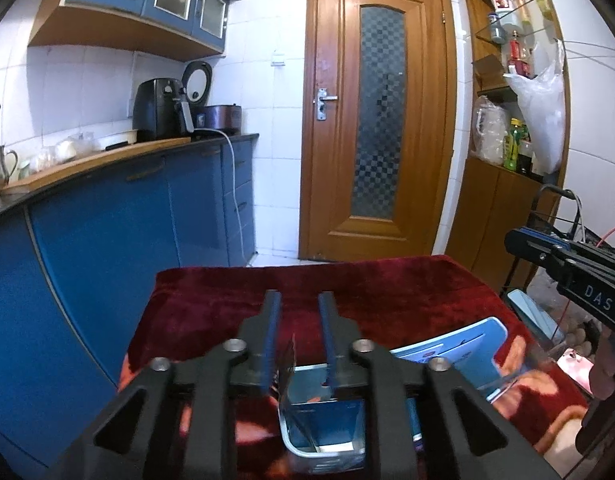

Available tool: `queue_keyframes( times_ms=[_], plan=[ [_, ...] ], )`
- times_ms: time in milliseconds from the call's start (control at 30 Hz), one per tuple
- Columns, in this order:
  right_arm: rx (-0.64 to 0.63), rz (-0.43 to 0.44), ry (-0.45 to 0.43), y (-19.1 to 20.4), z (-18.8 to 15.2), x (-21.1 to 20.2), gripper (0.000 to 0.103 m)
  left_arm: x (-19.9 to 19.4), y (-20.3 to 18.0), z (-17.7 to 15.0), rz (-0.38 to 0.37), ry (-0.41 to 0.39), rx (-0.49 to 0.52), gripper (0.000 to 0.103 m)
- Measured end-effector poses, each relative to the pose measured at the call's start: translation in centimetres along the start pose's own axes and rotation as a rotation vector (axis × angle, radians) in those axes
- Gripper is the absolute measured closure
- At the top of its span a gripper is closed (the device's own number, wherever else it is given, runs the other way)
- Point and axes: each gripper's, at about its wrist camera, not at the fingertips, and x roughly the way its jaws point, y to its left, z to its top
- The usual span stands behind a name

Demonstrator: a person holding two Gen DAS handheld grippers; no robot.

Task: Organize utensils
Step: 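Lower both held utensils into the caddy and open both tools, then move both tools back down to the remaining utensils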

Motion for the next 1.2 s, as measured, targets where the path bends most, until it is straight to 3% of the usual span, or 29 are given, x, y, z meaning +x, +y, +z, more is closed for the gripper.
queue_keyframes(
  times_ms=[67,400,833,1200],
  plan=[
    [0.003,0.009,-0.010,0.0,0.1,-0.5,0.084,-0.5,-0.2,0.2,-0.004,-0.008,0.004,0.071],
    [0.037,0.056,-0.057,0.1,0.4,-4.6,0.084,-4.1,-0.5,0.4,-0.043,-0.007,-0.010,0.068],
    [0.045,0.105,0.022,1.3,-3.8,-8.9,0.083,-9.3,-0.7,-2.4,-0.088,0.048,-0.049,0.067],
    [0.078,0.117,0.123,2.3,-8.0,-10.9,0.080,-10.9,-1.0,-6.6,-0.123,0.170,-0.079,0.066]
  ],
)
